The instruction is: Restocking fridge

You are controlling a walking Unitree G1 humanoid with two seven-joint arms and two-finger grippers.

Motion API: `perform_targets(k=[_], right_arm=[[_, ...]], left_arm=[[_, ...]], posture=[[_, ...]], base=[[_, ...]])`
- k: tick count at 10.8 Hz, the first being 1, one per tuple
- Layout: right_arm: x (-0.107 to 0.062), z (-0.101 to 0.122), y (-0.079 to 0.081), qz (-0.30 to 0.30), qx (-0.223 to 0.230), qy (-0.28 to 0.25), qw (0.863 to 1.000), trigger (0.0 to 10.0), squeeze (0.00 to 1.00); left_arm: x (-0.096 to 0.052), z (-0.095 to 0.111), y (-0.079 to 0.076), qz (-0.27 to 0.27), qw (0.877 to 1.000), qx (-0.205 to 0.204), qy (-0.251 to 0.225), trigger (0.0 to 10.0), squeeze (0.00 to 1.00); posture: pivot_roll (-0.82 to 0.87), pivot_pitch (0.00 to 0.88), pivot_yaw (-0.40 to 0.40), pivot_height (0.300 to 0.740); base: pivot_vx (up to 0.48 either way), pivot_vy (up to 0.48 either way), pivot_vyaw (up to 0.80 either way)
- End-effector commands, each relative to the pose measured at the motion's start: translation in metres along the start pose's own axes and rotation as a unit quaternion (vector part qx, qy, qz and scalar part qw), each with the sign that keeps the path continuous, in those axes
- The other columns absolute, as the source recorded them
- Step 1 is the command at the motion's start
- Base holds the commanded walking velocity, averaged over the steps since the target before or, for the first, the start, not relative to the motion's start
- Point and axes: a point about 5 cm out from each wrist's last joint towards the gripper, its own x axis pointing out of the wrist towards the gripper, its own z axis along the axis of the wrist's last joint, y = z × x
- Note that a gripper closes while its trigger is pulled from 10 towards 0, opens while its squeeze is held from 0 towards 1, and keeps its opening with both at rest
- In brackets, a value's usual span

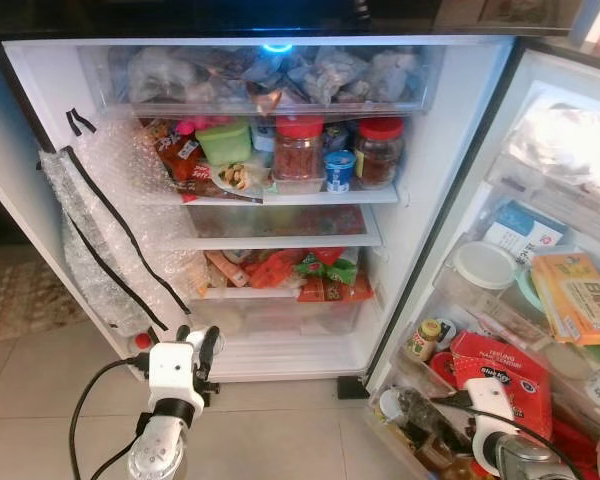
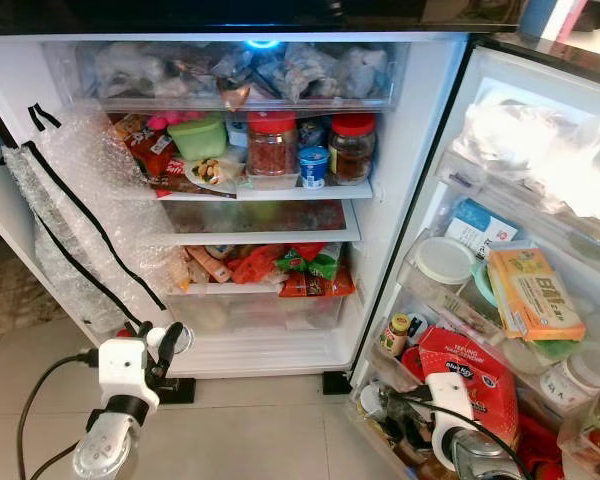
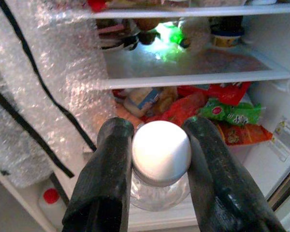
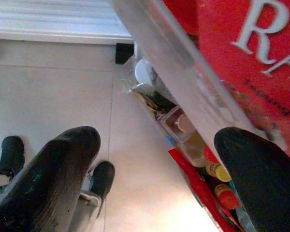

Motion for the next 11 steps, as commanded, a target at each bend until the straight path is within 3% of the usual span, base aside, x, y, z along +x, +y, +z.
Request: perform_targets(k=[1, 2, 6, 8, 11], right_arm=[[-0.001, 0.000, -0.004, -0.007, 0.001, -0.007, 1.000, 10.0, 0.00], [-0.002, 0.001, -0.004, 0.001, -0.030, -0.003, 1.000, 10.0, 0.00], [-0.001, 0.002, 0.001, 0.025, -0.092, 0.007, 0.995, 10.0, 0.00], [0.000, 0.002, 0.003, 0.032, -0.093, 0.012, 0.995, 10.0, 0.00], [0.000, 0.000, 0.002, 0.019, -0.066, 0.011, 0.998, 10.0, 0.00]], left_arm=[[0.007, 0.009, -0.001, -0.007, 1.000, 0.007, -0.014, 10.0, 0.00], [0.013, 0.014, -0.001, -0.008, 1.000, 0.008, -0.019, 10.0, 0.00], [0.010, 0.009, 0.001, -0.009, 1.000, 0.002, -0.007, 10.0, 0.00], [0.017, 0.014, -0.003, -0.020, 1.000, 0.000, -0.010, 10.0, 0.00], [0.016, 0.013, -0.005, -0.030, 1.000, 0.005, -0.007, 10.0, 0.00]], posture=[[0.02, 0.000, -0.024, 0.740], [0.02, 0.000, -0.023, 0.740], [0.00, 0.000, -0.007, 0.740], [0.00, 0.000, 0.001, 0.740], [0.00, 0.000, 0.003, 0.740]], base=[[0.000, 0.000, 0.00], [0.000, 0.000, 0.63], [0.000, 0.000, 0.54], [0.000, 0.000, 0.00], [0.000, 0.000, 0.00]])
